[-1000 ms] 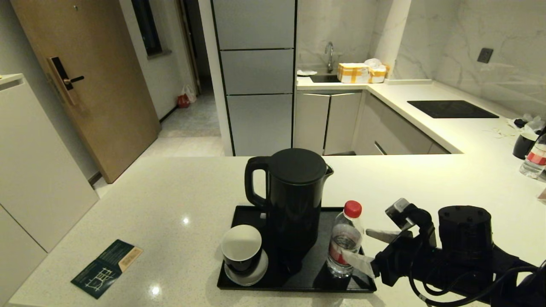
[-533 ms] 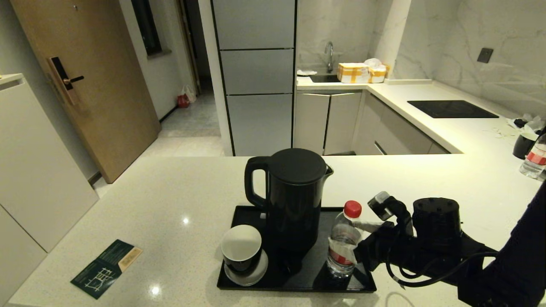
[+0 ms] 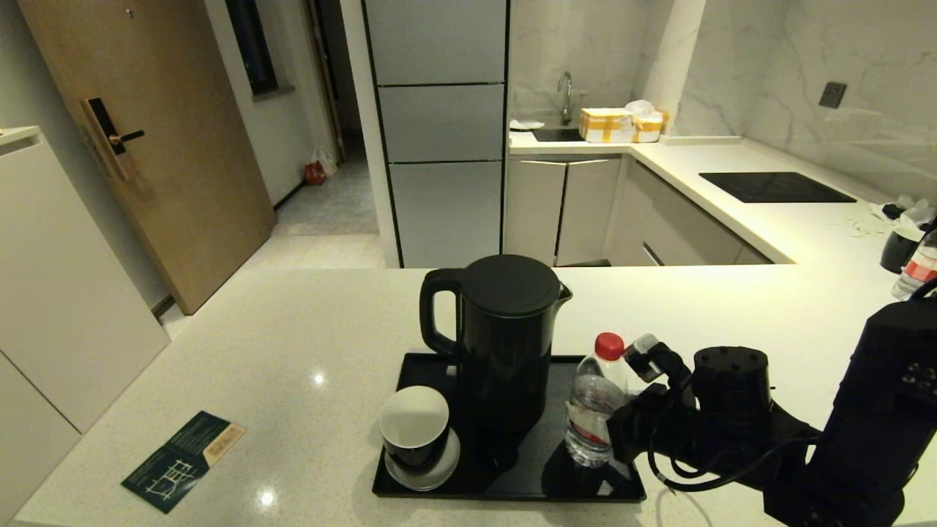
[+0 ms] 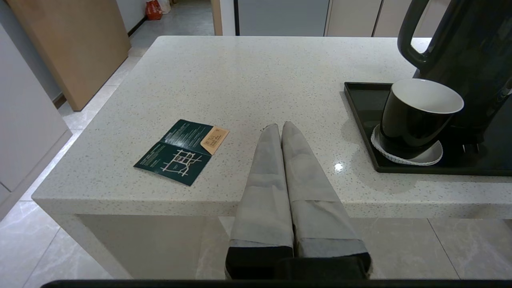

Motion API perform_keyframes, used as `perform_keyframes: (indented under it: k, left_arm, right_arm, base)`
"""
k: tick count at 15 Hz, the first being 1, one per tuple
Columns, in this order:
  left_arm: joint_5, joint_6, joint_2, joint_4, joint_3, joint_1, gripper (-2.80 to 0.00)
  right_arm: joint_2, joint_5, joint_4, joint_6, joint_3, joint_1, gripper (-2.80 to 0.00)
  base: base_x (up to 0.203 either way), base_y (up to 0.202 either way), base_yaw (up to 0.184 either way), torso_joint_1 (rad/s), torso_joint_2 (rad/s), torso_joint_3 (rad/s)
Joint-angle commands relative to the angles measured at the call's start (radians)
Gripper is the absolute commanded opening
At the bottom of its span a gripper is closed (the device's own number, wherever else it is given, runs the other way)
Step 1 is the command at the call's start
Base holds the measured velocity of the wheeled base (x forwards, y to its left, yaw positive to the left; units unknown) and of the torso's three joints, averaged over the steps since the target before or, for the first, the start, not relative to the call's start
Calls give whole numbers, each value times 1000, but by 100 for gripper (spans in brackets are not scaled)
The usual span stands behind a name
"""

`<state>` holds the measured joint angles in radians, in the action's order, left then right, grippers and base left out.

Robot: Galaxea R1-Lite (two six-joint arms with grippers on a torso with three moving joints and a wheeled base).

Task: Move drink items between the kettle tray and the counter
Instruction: Pick up the bottled water, then place it on the right

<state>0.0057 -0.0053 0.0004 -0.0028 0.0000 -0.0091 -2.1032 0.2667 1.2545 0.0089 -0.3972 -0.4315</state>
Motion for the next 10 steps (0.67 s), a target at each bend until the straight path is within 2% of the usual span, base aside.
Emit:
perform_keyframes:
  k: [1,4,7,8,10]
  left_arm:
    - [0,-1,-2,0,2,0,-280]
    - [0,-1,-2,0,2,0,-280]
    - [2,-1,-2,0,2,0,-280]
    - [0,-1,-2,0,2,0,-280]
    - [0,-1,-2,0,2,0,-280]
  right_arm:
    - [31,1,-4,10,3,1,-280]
    - [162,-52,-84,52,-6,8,-280]
    - [336,-107,-273,64,-45,47,-280]
    - [401,-137,-374,65,-81,88,-280]
    - [441,-218,-506,60,-144,220,-280]
  base:
    - [0,0,0,0,0,0]
    - [0,0,0,0,0,0]
    - [0,0,0,0,0,0]
    - [0,0,0,0,0,0]
    - [0,0,0,0,0,0]
